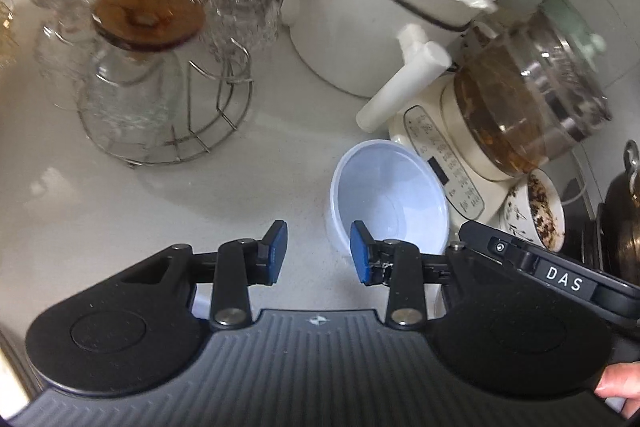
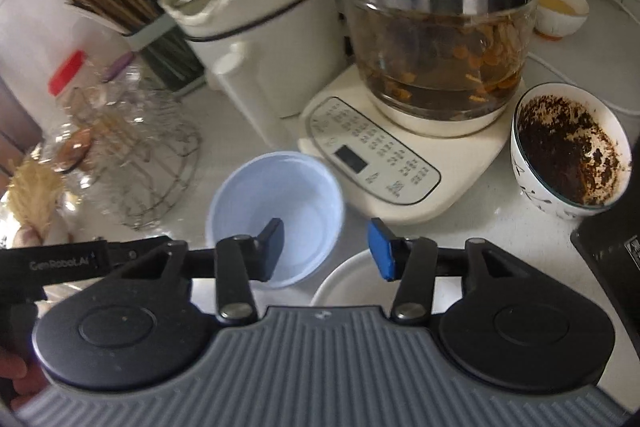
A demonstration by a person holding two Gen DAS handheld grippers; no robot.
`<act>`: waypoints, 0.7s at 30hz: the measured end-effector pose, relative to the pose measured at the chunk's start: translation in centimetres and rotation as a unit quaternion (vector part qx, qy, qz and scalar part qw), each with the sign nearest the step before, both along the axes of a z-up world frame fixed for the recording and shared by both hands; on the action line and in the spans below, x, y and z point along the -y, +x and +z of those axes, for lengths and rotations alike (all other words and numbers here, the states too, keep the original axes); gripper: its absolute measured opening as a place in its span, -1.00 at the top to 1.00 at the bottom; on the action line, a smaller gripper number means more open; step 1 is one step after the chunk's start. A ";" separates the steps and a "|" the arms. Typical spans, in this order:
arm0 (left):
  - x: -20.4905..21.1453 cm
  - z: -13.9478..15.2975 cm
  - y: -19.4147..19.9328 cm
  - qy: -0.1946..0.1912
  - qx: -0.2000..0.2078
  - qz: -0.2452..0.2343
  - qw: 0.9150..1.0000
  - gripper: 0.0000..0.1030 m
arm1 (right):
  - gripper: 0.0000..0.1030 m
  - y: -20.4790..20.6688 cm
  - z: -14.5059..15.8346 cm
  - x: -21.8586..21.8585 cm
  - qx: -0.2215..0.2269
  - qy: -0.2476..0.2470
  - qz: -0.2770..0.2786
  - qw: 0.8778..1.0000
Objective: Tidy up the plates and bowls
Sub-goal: 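Move both grippers to the second white plastic bowl by the kettle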
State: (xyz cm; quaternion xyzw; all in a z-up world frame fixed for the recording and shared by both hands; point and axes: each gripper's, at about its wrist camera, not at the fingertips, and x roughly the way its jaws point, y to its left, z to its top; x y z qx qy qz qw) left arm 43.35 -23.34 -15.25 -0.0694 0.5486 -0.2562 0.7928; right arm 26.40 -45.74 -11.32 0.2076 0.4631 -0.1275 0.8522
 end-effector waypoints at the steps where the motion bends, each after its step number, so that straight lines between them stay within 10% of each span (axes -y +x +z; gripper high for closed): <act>1: 0.3 -0.4 0.3 -0.002 -0.006 0.001 1.000 0.23 | 0.17 0.3 -0.4 0.4 -0.004 0.003 -0.001 1.000; 17: 3.8 -3.4 3.3 -0.003 -0.040 -0.016 0.999 0.25 | 0.47 2.5 -3.6 1.9 -0.035 0.044 0.001 0.998; 21: 3.8 -3.8 3.5 -0.004 -0.047 -0.019 0.999 0.52 | 0.64 2.6 -4.1 1.8 -0.043 0.055 0.003 0.998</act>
